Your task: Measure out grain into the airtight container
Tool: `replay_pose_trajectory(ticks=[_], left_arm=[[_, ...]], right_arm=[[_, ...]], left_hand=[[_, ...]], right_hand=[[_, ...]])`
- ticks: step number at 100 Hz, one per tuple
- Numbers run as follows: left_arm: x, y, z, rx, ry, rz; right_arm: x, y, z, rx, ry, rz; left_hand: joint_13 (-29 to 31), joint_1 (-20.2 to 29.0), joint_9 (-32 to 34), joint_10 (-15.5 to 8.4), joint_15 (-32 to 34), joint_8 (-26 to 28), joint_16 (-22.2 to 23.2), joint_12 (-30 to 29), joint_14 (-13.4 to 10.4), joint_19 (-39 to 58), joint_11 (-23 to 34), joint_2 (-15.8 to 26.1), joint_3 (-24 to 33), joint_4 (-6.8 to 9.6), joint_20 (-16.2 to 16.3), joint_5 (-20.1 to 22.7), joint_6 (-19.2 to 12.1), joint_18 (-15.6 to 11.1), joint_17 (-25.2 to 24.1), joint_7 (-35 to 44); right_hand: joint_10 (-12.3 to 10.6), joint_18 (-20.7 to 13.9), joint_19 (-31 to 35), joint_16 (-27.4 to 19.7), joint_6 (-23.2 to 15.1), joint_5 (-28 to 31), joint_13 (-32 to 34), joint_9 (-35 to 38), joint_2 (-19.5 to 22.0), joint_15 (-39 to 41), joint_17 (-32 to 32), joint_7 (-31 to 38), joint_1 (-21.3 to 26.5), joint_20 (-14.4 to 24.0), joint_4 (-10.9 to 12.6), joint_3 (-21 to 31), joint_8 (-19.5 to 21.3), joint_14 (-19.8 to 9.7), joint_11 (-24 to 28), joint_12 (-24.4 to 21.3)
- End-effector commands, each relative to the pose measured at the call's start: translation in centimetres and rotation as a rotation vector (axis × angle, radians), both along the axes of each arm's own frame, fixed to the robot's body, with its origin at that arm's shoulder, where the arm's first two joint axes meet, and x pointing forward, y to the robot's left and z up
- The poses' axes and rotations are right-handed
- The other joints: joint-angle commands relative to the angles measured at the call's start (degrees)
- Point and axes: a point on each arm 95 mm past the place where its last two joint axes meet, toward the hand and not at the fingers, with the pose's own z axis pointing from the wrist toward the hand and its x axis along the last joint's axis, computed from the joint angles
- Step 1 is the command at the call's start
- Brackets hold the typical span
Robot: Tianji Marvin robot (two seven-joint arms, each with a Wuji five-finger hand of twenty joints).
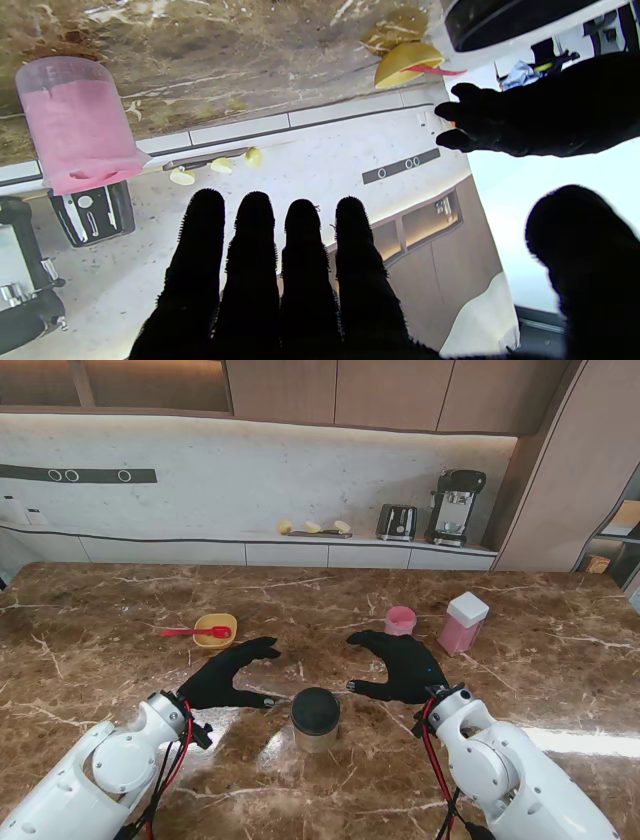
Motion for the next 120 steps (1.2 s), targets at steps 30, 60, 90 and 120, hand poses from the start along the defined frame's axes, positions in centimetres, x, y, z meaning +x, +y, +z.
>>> replay_pose_trajectory(ticks=[30, 60, 90, 120], left_arm=[[-1.8, -1.2, 1.9, -0.035, -0.050, 0.016], [-2.1, -1.6, 1.5, -0.046, -0.035, 0.015], [-1.8, -1.6, 1.5, -0.053, -0.042, 0.025], [-1.6, -2.0, 1.5, -0.063, -0.039, 0.027]], right_arm=[[-0.3, -1.2, -1.4, 0.047, 0.057, 0.020], [-0.1, -1.3, -2.0, 0.097, 0.062, 0.024], [-0.6, -1.2, -2.5, 0.126, 0.067, 0.006], [-0.7, -1.2, -2.6, 0.133, 0.057, 0.001]], left_hand=[[3.53, 0.19, 2.35, -0.78, 0.85, 2.89, -0.79, -0.67, -1.14, 2.94, 0.64, 4.98, -9.81, 2.89, 0.01, 2.02, -10.31, -1.83, 2.49, -12.45], [6.89, -0.07, 3.74, 0.48, 2.33, 2.58, 0.05, -0.64, 0.37, 5.01, 0.75, 5.94, -10.69, 3.17, 0.95, 2.47, -9.20, -1.21, 4.70, -13.54], [7.08, 0.05, 4.13, 0.40, 1.88, 0.21, 0.22, -0.52, 0.31, 5.38, 0.44, 6.54, -11.30, 3.53, 1.17, 0.54, -8.94, -0.95, 4.57, -16.77], [7.08, 0.10, 4.29, 0.32, 1.78, -0.50, 0.22, -0.45, 0.21, 5.36, 0.28, 6.73, -11.58, 3.63, 1.17, 0.34, -9.18, -0.65, 4.55, -17.07]], right_hand=[[0.12, -2.07, -1.11, -1.57, 1.13, 0.53, 0.36, 1.11, -0.03, -0.98, -0.02, -1.00, -1.27, -1.91, 2.80, 0.56, -4.00, -2.32, -0.82, -1.83], [0.14, -2.24, -0.66, -1.40, 1.51, 0.75, 1.27, 1.61, 0.86, -0.62, 0.77, -0.62, -1.80, -1.89, 2.65, 0.19, -5.16, -2.22, -0.47, -1.80], [0.33, -2.16, -0.33, -1.42, 1.73, 0.32, 1.54, 1.74, 1.18, -0.60, 0.84, -0.29, -1.32, -1.95, 2.53, -0.11, -5.90, -2.26, -0.42, -1.98], [0.34, -2.11, -0.07, -1.25, 1.41, 0.34, 1.70, 2.07, 1.34, -0.42, 0.79, 0.27, -0.47, -1.95, 2.38, -0.48, -6.19, -2.10, -0.08, -1.73]])
